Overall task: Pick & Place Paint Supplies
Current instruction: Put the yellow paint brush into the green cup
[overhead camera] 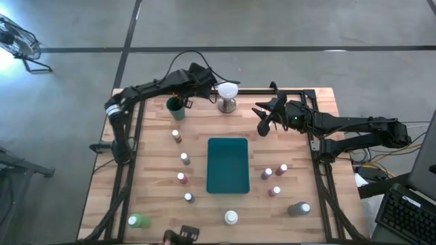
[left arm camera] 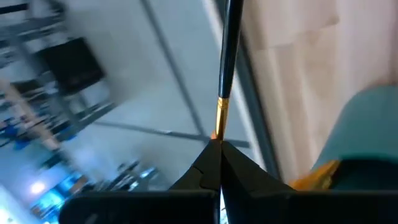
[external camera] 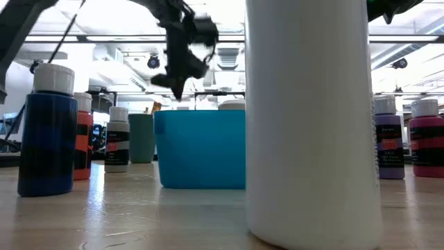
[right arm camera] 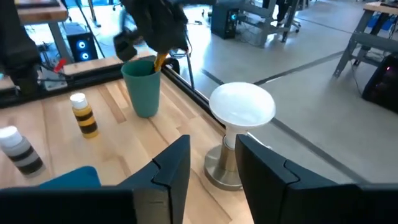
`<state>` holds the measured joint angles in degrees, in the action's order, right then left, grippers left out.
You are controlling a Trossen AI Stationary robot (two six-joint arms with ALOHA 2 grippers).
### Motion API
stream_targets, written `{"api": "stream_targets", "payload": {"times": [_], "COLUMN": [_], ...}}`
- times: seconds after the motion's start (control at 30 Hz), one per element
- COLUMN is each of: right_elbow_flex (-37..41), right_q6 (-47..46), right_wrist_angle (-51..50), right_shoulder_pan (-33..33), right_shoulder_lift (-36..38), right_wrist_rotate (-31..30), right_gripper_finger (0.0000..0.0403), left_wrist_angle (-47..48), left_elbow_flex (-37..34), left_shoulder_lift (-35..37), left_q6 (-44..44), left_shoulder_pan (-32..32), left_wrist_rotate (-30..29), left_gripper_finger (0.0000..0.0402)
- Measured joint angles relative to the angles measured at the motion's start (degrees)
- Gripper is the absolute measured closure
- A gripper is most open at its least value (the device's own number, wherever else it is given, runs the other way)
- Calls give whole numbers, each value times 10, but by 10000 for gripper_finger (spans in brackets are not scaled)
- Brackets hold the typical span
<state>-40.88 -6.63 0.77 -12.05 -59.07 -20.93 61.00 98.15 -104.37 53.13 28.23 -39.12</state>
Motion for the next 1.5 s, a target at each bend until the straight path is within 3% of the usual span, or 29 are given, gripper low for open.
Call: {"api": "stream_targets", "payload": {"times": [0.1, 0.17, 0.33, 0.5, 0.63, 0.77, 0.83, 0.9, 1.07, 1.27, 1.5], "right_elbow_flex": [0, 0, 0, 0, 0, 0, 0, 0, 0, 0, 0], "right_q6": [-29, -42, -97, -172, -213, -224, -228, -234, -264, -307, -350], "right_wrist_angle": [17, 41, 112, 201, 236, 237, 239, 240, 272, 358, 438], "right_shoulder_pan": [-5, -17, -83, -148, -169, -169, -168, -167, -167, -163, -156], "right_shoulder_lift": [0, 1, 1, 0, 0, 0, -4, -12, -46, -103, -145], "right_wrist_rotate": [10, 49, 242, 427, 482, 484, 486, 490, 511, 570, 574], "right_gripper_finger": [267, 261, 257, 271, 281, 285, 283, 278, 258, 239, 231], "left_wrist_angle": [-2, -11, -58, -163, -344, -634, -796, -878, -937, -977, -990], "left_elbow_flex": [0, 0, -14, -74, -167, -289, -349, -375, -384, -385, -385], "left_shoulder_lift": [35, 59, 120, 171, 207, 236, 243, 245, 252, 252, 252], "left_q6": [-2, -5, 20, 122, 262, 512, 677, 719, 775, 847, 880], "left_shoulder_pan": [-20, -37, -103, -197, -266, -320, -338, -347, -347, -347, -344], "left_wrist_rotate": [-17, -18, -71, -164, -229, -259, -236, -188, -146, -28, 26], "left_gripper_finger": [401, 401, 401, 401, 401, 401, 401, 401, 401, 401, 401]}}
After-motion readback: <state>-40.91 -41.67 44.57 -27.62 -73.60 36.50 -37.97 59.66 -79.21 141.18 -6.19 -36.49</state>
